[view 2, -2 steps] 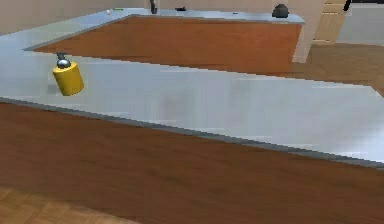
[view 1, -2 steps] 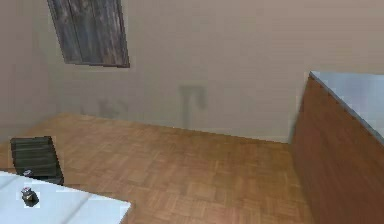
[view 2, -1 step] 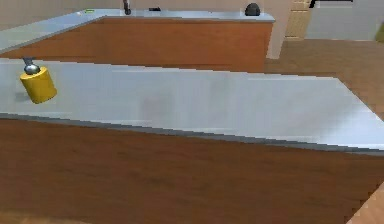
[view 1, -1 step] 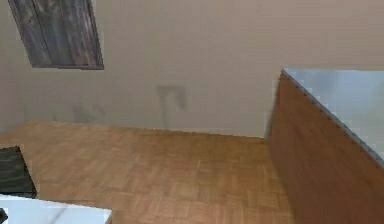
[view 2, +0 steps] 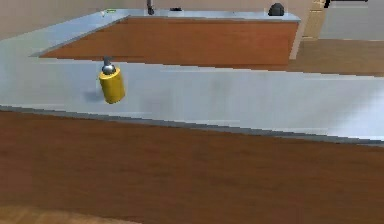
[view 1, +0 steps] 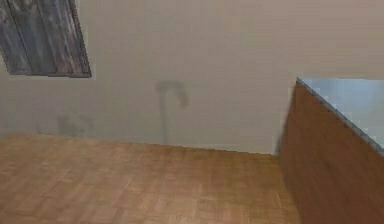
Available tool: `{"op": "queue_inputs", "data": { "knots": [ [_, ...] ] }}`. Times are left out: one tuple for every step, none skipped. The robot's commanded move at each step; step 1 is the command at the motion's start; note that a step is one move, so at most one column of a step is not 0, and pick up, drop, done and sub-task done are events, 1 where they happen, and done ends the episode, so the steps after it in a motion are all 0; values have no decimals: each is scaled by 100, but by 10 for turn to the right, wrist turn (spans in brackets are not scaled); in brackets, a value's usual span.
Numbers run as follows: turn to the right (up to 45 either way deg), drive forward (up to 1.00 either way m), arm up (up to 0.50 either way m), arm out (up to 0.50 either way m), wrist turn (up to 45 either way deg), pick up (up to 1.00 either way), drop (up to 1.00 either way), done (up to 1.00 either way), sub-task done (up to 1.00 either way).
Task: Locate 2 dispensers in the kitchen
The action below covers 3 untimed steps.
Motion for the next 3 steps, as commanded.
{"op": "queue_inputs", "data": {
  "knots": [
    [-450,0,0,0,0,0,0,0,0],
    [-330,0,0,0,0,0,0,0,0],
    [0,0,0,0,0,0,0,100,0]
  ]
}}
